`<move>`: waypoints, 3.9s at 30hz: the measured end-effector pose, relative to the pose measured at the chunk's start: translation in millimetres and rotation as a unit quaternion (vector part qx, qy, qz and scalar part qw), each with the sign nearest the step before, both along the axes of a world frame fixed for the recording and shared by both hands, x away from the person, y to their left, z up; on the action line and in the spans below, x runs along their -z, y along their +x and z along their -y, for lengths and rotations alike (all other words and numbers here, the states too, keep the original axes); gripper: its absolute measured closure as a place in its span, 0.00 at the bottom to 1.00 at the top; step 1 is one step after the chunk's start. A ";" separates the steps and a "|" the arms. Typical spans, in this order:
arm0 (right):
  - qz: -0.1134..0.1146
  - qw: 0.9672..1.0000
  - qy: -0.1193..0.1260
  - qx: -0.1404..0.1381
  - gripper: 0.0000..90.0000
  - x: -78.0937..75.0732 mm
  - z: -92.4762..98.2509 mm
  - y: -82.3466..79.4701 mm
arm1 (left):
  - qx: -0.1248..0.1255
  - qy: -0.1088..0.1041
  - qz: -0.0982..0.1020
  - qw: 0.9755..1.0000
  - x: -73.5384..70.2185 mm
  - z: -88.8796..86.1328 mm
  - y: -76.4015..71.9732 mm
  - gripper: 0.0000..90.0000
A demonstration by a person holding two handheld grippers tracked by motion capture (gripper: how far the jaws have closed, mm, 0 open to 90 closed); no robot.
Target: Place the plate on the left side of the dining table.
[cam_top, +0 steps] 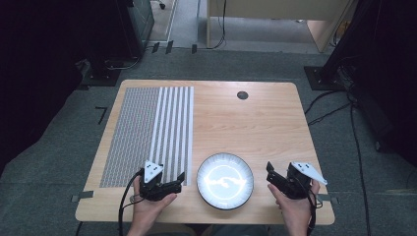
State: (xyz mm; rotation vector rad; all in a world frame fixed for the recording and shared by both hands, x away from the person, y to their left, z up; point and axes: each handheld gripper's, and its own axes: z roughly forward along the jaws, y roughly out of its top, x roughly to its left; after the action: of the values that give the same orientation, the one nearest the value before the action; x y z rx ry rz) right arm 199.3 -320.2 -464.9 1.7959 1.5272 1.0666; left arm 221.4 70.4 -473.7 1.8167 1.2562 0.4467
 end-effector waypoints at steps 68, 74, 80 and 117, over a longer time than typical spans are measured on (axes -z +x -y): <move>-0.040 0.990 0.089 -0.105 0.92 29.7 -40.5 1.5 | 0.081 -0.004 -0.027 0.996 13.8 56.2 -6.4 0.84; -0.043 0.990 0.090 -0.098 0.93 31.5 -42.9 1.8 | 0.080 -0.007 -0.027 0.996 14.6 56.8 -6.7 0.83; -0.037 0.991 0.101 -0.080 0.99 25.6 -41.5 0.6 | 0.086 -0.008 -0.028 0.996 14.9 57.3 -6.5 0.79; -0.006 0.991 0.113 -0.069 0.97 17.8 -26.7 -22.6 | 0.114 -0.007 -0.048 0.992 17.8 80.2 -1.6 0.69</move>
State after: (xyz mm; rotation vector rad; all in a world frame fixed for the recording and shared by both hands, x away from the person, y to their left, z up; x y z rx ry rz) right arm 176.7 -293.4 -482.7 1.8690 1.6113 1.3436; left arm 219.8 -9.8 -491.5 1.9626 1.0952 0.2256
